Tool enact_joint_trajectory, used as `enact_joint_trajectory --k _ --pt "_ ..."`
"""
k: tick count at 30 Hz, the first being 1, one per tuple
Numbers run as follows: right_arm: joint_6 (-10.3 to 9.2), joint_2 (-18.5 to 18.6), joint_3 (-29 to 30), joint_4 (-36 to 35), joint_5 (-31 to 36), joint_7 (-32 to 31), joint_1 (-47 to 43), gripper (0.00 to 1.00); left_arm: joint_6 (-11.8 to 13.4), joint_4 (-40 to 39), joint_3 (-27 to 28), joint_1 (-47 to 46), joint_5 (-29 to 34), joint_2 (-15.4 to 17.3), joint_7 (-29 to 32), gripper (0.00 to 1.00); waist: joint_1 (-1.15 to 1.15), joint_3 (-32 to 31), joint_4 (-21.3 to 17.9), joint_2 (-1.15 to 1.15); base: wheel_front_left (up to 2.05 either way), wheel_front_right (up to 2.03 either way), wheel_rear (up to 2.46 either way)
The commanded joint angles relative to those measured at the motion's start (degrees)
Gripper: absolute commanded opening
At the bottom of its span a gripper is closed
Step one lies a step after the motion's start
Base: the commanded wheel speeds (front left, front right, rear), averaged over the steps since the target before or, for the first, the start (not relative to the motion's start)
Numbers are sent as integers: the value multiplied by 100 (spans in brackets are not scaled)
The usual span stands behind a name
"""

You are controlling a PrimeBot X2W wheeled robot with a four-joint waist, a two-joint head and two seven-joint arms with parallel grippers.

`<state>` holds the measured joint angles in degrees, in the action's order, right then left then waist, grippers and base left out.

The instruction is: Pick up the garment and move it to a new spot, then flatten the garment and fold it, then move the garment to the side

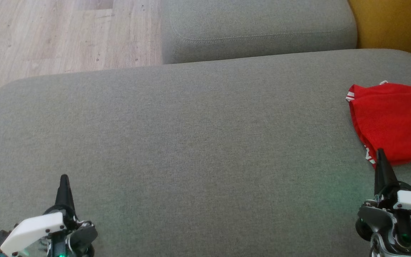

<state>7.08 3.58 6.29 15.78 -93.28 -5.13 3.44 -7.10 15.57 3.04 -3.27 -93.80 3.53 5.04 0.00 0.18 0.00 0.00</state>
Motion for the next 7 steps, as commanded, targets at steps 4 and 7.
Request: enact_joint_trajectory --k 4,7 --pt "41 14 -92 -182 16 -44 263 0 -38 -159 208 -279 46 37 32 0 0 0 0 0 0 0 0" --pt "41 12 -89 -182 19 -46 264 0 -38 -159 211 -280 49 34 35 0 0 0 0 0 0 0 0"
